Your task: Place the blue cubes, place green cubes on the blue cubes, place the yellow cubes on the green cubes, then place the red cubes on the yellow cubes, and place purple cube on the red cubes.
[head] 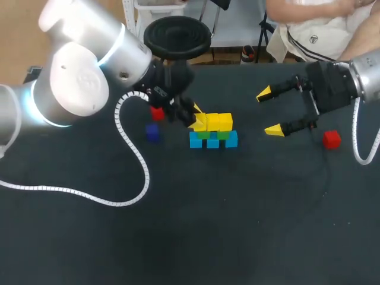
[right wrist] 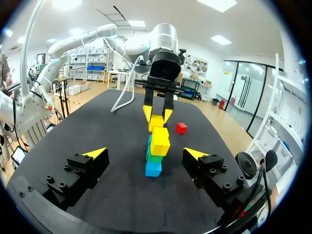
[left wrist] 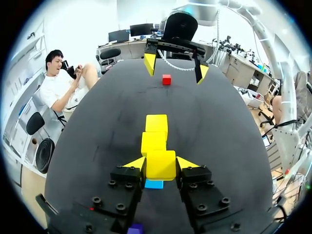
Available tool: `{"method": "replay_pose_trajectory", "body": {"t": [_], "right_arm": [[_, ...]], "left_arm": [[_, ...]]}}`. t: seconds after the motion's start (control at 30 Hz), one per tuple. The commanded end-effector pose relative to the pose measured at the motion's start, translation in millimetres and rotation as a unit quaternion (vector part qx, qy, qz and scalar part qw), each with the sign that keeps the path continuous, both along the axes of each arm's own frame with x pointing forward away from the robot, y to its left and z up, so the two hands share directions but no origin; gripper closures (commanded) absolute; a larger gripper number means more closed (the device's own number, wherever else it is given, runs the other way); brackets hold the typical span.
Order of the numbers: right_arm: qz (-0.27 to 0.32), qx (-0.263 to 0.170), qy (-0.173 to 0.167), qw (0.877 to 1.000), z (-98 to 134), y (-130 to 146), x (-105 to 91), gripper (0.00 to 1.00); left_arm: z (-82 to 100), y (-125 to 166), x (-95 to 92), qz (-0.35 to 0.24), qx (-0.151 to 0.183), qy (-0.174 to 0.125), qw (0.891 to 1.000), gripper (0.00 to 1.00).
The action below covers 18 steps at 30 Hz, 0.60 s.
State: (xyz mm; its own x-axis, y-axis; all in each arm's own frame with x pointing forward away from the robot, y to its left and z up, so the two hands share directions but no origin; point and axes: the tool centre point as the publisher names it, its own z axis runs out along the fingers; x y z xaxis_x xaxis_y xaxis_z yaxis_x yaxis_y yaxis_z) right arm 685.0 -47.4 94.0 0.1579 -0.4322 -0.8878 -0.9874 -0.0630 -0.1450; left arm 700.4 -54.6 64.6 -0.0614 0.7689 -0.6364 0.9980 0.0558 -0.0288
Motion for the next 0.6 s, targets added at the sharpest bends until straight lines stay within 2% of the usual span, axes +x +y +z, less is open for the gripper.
{"method": "replay_pose_trajectory", "body": {"t": [0.03, 0.6], "right_arm": [[0.0, 0.0, 0.0, 1.0, -0.3, 0.3, 0.1, 0.0], [0.0, 0.0, 0.0, 1.0, -0.3, 0.3, 0.1, 0.0]], "left_arm": [[-0.7, -1.6, 2.3, -0.003, 0.0, 0.002, 1.0, 1.0], [-2.7, -2.0, 3.0, -0.002, -0.002, 0.004, 1.0, 1.0]]}}
